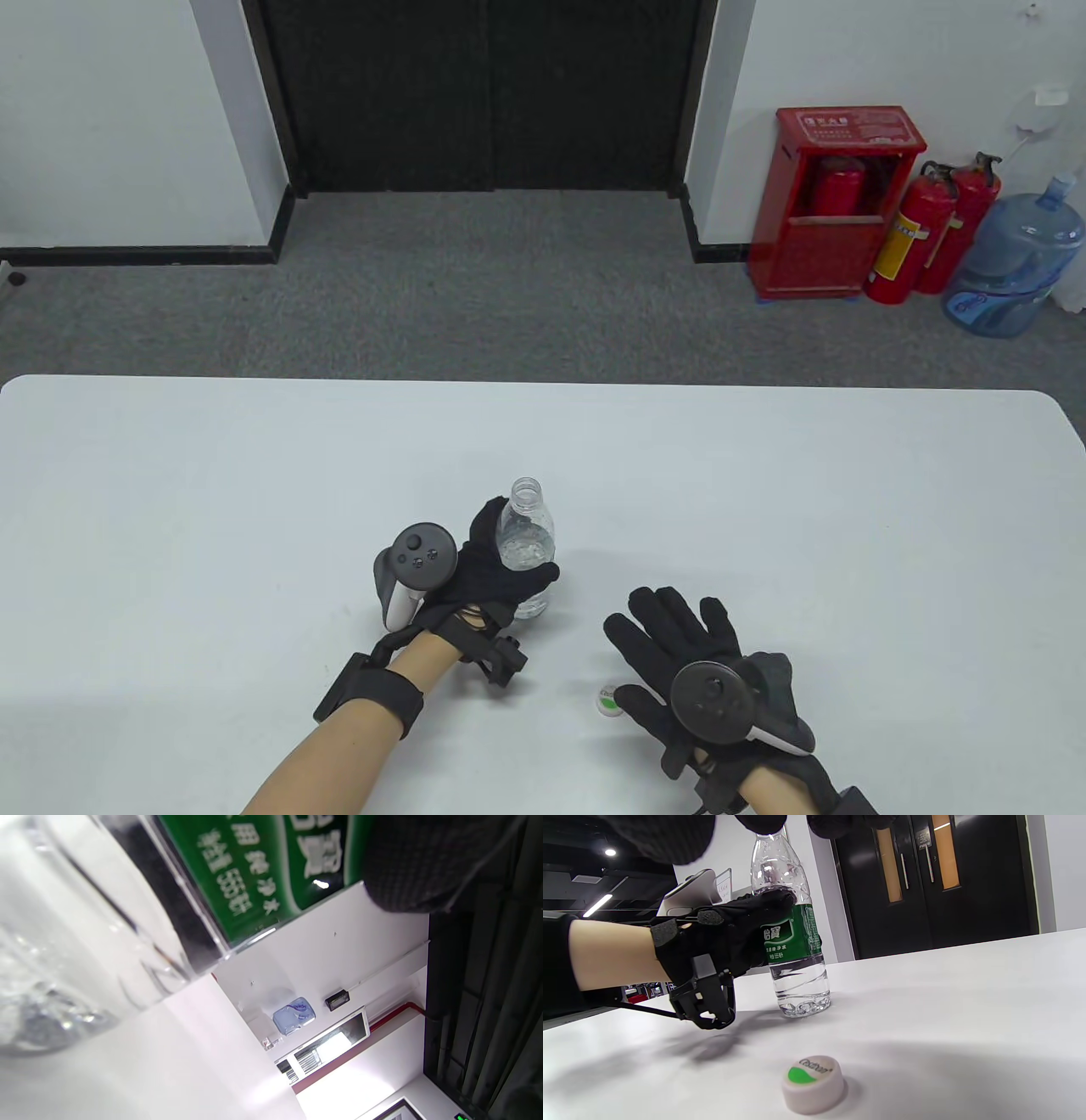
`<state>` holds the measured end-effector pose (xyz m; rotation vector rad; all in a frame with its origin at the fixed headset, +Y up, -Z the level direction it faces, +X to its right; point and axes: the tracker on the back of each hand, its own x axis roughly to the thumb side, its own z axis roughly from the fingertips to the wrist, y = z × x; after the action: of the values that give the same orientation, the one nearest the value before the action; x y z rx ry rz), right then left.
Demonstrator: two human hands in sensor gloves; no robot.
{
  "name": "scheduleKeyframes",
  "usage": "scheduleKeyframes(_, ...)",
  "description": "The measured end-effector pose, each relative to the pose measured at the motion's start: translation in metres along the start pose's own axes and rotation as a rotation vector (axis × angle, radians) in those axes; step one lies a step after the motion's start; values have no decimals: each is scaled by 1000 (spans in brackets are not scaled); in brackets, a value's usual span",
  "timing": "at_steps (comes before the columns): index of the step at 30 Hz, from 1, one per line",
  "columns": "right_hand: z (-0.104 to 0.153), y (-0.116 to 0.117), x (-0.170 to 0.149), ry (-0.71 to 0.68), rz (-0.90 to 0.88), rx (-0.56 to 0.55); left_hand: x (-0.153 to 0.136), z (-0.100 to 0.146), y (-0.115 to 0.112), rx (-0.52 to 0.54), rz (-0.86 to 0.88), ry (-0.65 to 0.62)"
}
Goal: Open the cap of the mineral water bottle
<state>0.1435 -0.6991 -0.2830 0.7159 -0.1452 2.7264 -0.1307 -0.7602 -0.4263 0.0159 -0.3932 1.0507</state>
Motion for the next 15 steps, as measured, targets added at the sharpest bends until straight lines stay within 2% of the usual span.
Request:
scheduleKeyframes(8,0,0,-1,4,-12,-17,-4,16,7,-112,29,80)
scheduleKeyframes(11,1,1,1,-46,-38,-32,0,34,17,-136,23,70)
scheduleKeyframes(15,2,2,4,-47,-51,-30,13,58,32,-171,-127,-12)
